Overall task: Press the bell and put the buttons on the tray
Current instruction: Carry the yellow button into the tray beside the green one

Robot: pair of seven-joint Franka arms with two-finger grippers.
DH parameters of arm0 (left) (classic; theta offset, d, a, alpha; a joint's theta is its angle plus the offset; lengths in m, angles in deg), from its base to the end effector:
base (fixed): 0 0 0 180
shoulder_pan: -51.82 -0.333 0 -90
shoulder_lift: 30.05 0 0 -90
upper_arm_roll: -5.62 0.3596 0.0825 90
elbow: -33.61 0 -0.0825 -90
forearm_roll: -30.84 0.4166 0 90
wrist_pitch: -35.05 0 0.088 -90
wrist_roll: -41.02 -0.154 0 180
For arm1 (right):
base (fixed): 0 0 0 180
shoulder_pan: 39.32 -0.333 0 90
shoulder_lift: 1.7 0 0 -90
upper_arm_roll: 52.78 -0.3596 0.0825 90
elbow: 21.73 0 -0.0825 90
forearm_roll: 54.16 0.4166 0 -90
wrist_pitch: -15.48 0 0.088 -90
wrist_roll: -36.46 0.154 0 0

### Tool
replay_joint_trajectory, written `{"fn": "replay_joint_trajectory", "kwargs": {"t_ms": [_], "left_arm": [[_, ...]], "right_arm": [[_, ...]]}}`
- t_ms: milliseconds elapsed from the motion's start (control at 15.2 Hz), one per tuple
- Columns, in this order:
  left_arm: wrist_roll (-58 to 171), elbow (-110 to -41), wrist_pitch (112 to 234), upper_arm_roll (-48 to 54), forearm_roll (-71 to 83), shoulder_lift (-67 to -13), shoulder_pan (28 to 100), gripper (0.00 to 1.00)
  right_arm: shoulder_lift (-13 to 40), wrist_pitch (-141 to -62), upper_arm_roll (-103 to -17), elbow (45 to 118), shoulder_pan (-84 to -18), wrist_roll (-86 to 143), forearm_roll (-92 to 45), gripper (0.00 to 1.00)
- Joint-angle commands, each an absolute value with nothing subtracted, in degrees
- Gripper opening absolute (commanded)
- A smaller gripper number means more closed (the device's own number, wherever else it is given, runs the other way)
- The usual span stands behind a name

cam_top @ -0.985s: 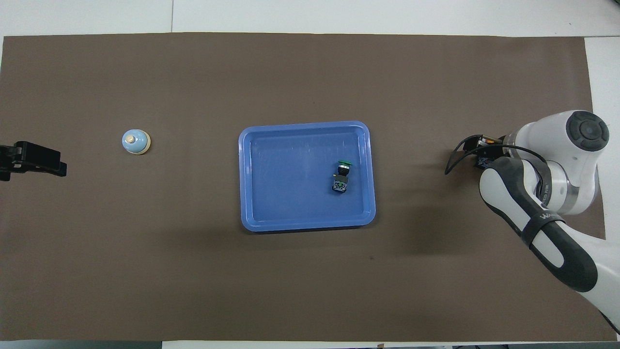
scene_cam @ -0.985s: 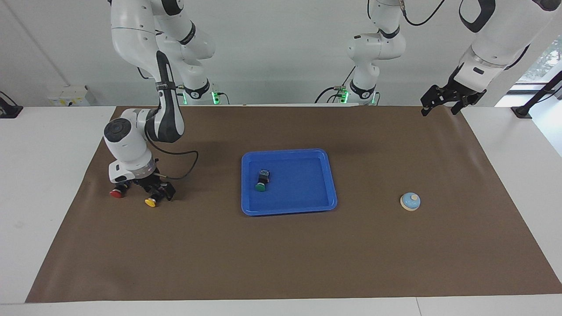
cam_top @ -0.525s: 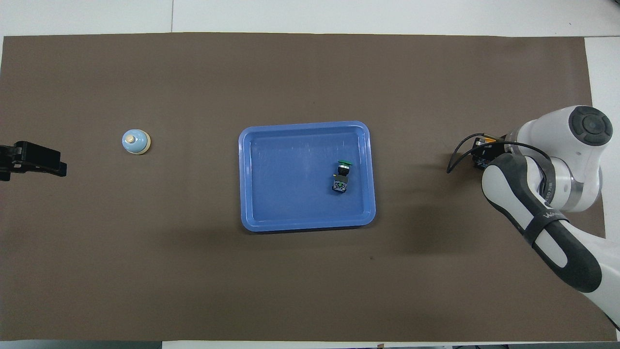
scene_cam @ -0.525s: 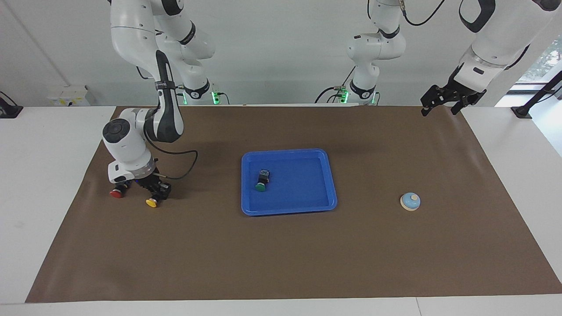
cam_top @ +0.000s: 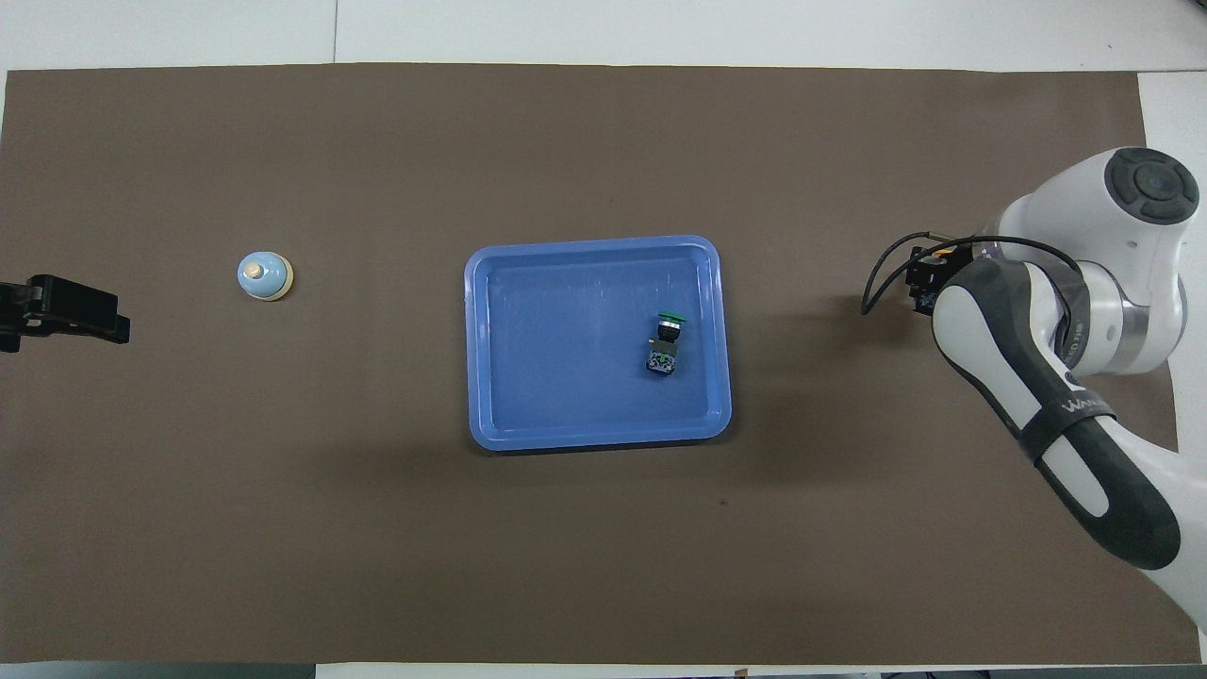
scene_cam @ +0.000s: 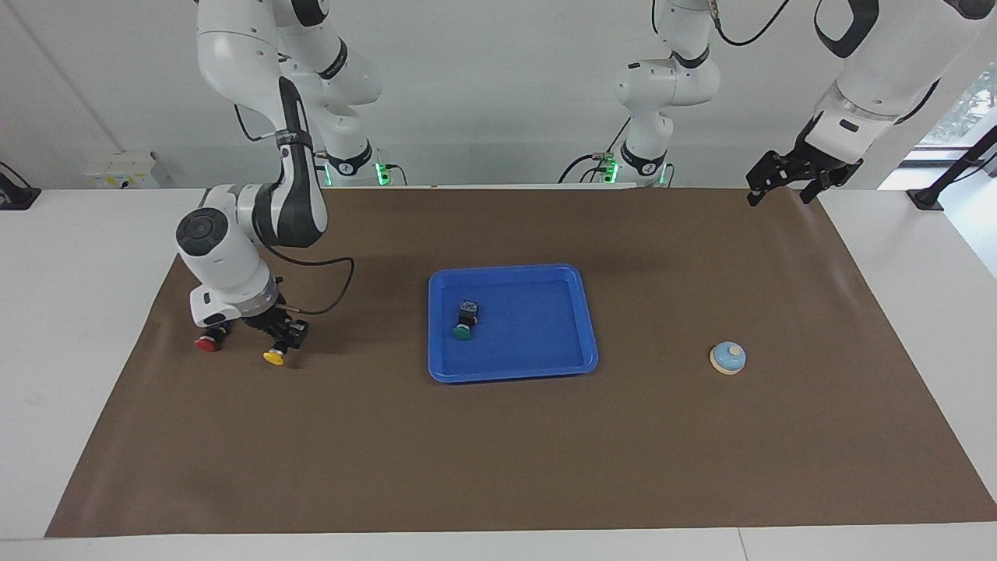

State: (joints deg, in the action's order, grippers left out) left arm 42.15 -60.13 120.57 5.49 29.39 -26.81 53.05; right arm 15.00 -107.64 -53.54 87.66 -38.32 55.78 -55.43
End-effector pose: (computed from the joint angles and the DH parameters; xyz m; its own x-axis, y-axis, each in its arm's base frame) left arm 0.5534 -0.0172 0.6145 0.9962 -0.0059 -0.0873 -0.0039 -0.9997 0.0235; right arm 0.6475 -0.0048 0.3167 0.9451 -0.3237 -0.0443 -0.3225 -0.9461 0.0305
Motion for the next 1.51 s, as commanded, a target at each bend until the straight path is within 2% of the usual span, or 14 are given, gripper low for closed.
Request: {"fn": "replay_joint_trajectory", "kwargs": {"t_ms": [0,197,394,722,854,985,1248,1445], "left_arm": [[42.42,-59.99,119.6,5.79,28.9,-26.36,53.14,1.0],[42.42,-59.99,119.6,5.79,28.9,-26.36,53.14,1.0],[42.42,-59.99,119.6,5.79,28.9,-26.36,53.14,1.0],[42.42,-59.99,119.6,5.79,28.9,-26.36,53.14,1.0],[42.42,-59.99,119.6,5.71,28.9,-26.36,53.14,1.0],[42.42,-59.99,119.6,5.79,28.9,-26.36,53.14,1.0],[42.42,-59.99,119.6,5.79,28.9,-26.36,53.14,1.0],[42.42,-59.99,119.6,5.79,28.9,-26.36,53.14,1.0]], "right_arm": [[15.0,-101.52,-53.75,82.09,-43.17,56.85,-55.4,0.0],[15.09,-99.39,-53.92,79.09,-48.96,60.79,-54.96,0.0],[15.09,-98.86,-53.92,78.38,-58.36,69.21,-53.12,0.0],[15.97,-103.33,-53.92,77.41,-68.39,76.71,-49.6,0.0],[18.42,-105.88,-53.84,77.41,-71.91,78.29,-49.42,0.0],[20.7,-110.35,-53.84,78.38,-73.24,78.3,-49.94,0.0],[23.87,-113.53,-53.84,78.38,-74.82,78.3,-50.38,0.0],[24.32,-117.05,-53.84,81.01,-75.7,78.3,-50.38,0.0]]}}
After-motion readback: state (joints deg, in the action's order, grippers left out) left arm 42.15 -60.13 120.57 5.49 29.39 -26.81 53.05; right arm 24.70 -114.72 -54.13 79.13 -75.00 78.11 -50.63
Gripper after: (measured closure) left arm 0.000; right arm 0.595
